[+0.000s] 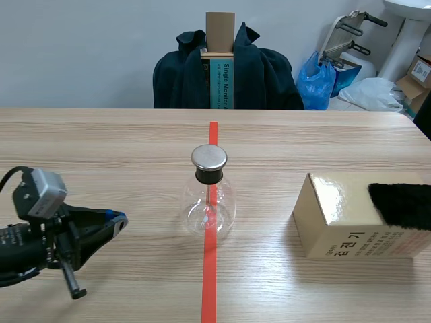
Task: Do the electroscope experiment.
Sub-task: 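Bring the plate to the electroscope and point at the metal foil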
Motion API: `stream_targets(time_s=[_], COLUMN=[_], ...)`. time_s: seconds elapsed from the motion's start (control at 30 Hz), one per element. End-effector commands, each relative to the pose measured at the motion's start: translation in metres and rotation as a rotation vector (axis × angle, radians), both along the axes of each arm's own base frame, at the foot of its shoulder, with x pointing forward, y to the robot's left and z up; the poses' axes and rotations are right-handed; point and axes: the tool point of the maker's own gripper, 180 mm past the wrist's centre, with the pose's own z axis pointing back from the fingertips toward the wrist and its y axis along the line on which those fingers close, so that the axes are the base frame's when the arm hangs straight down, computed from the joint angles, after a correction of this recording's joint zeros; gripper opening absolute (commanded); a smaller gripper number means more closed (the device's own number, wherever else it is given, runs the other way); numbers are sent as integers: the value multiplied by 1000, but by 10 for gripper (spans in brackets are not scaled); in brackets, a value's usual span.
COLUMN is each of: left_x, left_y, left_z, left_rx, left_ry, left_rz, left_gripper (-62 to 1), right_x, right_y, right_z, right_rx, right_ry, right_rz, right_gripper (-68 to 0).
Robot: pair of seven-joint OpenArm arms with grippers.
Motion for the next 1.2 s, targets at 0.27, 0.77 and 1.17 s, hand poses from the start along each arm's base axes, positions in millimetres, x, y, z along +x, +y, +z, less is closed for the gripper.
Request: stream_targets(time_s=[0.27, 0.77, 1.17], left_x=[25, 30, 30], left_y=[-25, -53, -53], left_z=[-4, -21, -23], left_rx=[-33, -32, -27], left_ry=[-45, -48, -49], left_rz=[-10, -15, -11], left_gripper=[-577, -577, -577], right_x=[24, 59, 85], right_y=[-4, 67, 126], right_z=[7, -18, -83], right_rx=[79, 120, 34], right_ry=[60, 125, 257], right_rz=[7, 184, 286], right_gripper=[-594, -593, -594])
